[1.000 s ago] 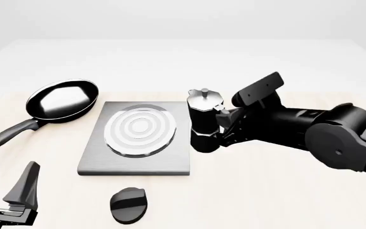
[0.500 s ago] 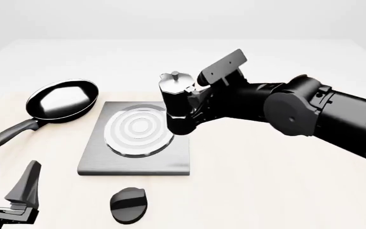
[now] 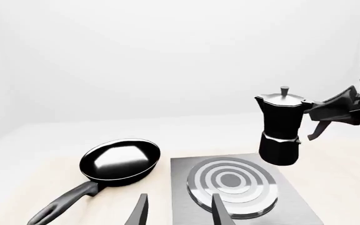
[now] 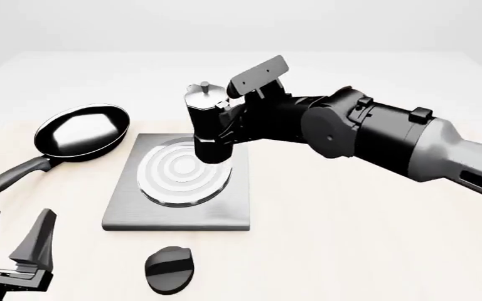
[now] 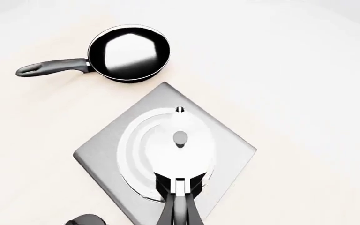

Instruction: Turn on the stove and put the moka pot on it.

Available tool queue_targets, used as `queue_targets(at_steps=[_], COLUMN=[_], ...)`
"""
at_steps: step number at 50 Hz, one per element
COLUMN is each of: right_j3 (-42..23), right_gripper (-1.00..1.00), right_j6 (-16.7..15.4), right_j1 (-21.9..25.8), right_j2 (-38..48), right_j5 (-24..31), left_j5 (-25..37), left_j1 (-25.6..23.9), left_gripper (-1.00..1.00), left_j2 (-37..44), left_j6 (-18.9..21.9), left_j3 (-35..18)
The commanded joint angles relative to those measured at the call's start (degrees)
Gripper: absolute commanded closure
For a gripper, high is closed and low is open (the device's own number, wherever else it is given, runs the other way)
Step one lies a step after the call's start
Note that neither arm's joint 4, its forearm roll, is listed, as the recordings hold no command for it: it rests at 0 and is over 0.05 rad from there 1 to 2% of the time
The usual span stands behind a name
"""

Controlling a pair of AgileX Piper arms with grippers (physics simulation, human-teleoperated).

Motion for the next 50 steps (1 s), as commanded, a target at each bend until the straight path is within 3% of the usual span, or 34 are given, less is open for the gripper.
queue_targets(at_steps=[1,28,50], right_j3=[-5.0,-17.1,-20.9], right_gripper=[1.0,1.0,1.0], right_j6=[1.4,2.2,3.1], right_j1=[-0.1,-2.1,-1.8], right_j2=[4.5,18.2,25.7], right_j5=[-1.8,-3.3,-4.7], left_j5=[-1.9,-6.6,-8.8], left_j1=[-0.1,0.1,0.2], left_gripper=[-1.0,-1.0,-1.0], left_j2=[2.2,7.6,10.4], left_j6=[0.1,-0.1,-0.2], left_j3=[0.0,0.0,0.0])
